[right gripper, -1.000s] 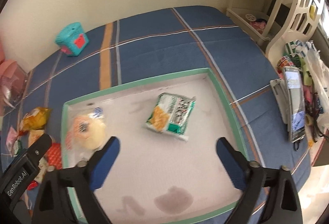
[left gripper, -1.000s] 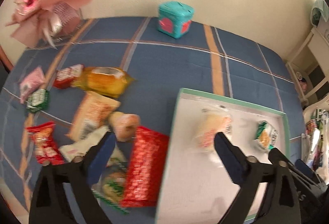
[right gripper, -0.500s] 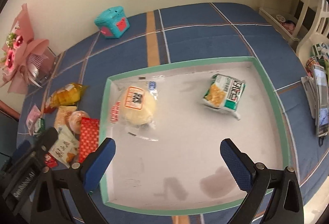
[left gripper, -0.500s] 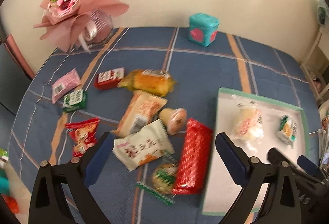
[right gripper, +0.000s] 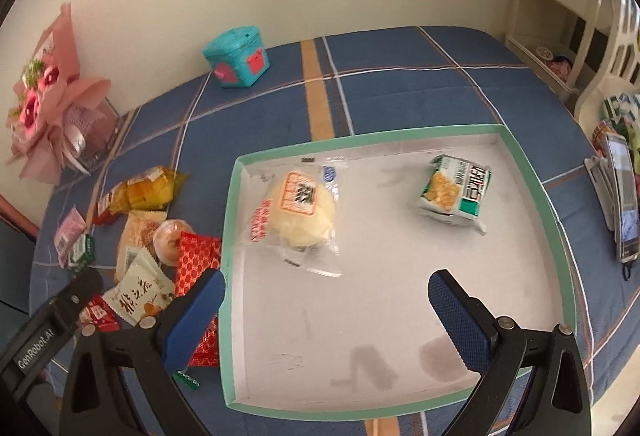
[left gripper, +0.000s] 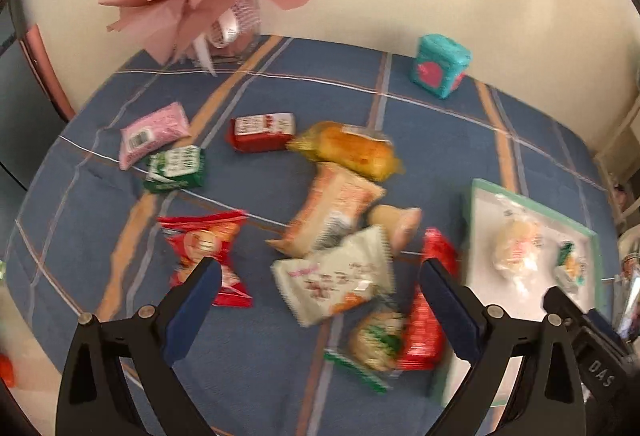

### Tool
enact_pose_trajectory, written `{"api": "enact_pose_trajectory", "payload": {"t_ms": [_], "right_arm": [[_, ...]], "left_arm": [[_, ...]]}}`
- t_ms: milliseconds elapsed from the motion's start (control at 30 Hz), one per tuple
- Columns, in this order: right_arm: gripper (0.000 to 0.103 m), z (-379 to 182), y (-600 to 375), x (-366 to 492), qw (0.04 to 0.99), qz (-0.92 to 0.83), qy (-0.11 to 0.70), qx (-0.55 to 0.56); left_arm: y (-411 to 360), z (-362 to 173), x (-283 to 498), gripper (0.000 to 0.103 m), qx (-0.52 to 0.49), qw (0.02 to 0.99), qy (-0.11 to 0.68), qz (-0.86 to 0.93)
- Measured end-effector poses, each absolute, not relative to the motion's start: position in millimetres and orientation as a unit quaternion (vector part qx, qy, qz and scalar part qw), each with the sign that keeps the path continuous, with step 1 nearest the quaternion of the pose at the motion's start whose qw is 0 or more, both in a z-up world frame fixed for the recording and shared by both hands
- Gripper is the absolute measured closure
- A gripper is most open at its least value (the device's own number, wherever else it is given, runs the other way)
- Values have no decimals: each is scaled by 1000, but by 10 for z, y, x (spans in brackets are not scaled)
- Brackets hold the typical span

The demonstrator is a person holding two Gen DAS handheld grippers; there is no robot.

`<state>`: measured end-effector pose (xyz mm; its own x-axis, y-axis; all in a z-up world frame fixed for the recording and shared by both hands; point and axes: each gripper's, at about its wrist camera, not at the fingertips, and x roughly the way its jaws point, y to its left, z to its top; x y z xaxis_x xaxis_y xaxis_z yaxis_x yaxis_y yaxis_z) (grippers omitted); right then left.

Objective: Organize snacks
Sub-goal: 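Withdraw both grippers from the tray back toward the snack pile, then grasp the red GOOD LUCK bag with the left gripper while the right gripper approaches the white biscuit pack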

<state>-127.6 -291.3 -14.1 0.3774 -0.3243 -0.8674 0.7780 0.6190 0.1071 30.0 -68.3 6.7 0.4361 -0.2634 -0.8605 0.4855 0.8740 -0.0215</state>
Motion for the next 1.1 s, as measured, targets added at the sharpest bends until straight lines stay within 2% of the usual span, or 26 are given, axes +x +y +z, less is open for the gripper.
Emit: {"api": "enact_pose_trajectory", "payload": {"t_ms": [433, 900, 1000, 1100], "right_arm": [[0, -185, -2257, -508, 838, -217, 429, 259], [0, -606, -1898, 76, 825, -158, 492, 228], [0, -691, -1868, 152, 824, -151, 500, 220], [1, -772, -1850, 236, 820, -145, 511, 214]], "left_arm": [[113, 10, 1029, 0, 49, 845, 511, -151], [129, -420, 1268, 1, 30, 797, 580, -162], [102, -518, 1297, 2, 34, 790, 590, -160], [78, -599, 1323, 11, 35, 782, 600, -164]]}}
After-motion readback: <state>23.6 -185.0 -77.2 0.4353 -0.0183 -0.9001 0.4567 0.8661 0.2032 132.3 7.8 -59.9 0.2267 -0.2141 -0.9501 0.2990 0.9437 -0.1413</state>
